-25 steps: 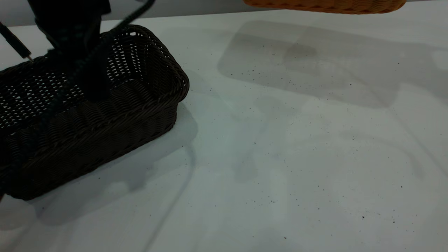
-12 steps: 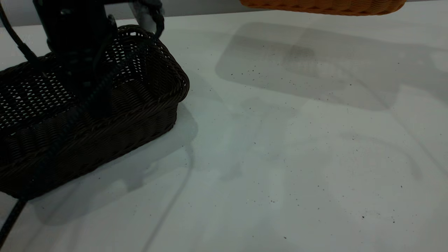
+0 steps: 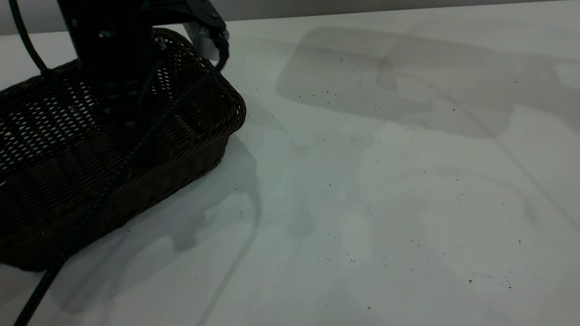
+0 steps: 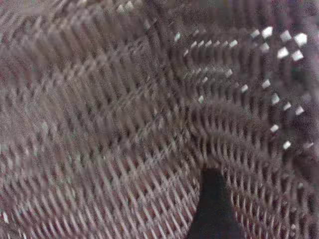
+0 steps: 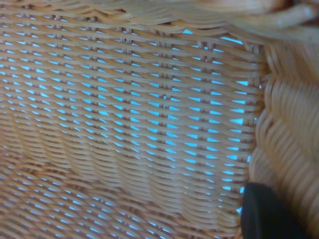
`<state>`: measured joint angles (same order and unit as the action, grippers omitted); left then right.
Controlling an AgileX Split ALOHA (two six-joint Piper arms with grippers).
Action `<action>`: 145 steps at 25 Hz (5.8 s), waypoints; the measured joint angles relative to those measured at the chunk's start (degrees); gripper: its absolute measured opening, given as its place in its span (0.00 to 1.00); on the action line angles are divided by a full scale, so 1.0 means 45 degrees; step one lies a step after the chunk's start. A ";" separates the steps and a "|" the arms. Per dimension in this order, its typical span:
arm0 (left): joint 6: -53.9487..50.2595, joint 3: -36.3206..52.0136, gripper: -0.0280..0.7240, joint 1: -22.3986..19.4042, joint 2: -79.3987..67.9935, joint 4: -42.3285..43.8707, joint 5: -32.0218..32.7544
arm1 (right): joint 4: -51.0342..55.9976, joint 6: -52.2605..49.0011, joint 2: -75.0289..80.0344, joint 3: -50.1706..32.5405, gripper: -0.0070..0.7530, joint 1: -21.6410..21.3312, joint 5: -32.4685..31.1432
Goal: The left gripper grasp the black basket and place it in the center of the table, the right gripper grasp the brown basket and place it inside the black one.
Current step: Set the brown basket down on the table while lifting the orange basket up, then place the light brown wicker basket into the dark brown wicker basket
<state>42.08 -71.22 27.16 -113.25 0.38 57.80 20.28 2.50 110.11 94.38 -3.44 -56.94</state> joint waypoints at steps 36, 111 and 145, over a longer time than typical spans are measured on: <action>0.0766 0.0000 0.31 0.0406 -0.0922 0.1430 -0.0071 | -0.0074 0.0301 0.0000 0.0000 0.14 0.0000 -0.0080; 0.0372 0.0000 0.50 0.5684 0.0026 -0.0357 -0.1567 | 0.0033 0.0536 0.0000 0.0000 0.14 0.0000 -0.0698; -0.2969 0.0000 0.04 0.5671 0.8853 0.3813 -0.1997 | 0.1100 0.0029 0.0000 0.0000 0.14 0.1453 -0.2879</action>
<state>28.72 -71.22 52.68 -73.41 17.54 48.81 25.23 2.63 110.11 94.38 3.10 -69.90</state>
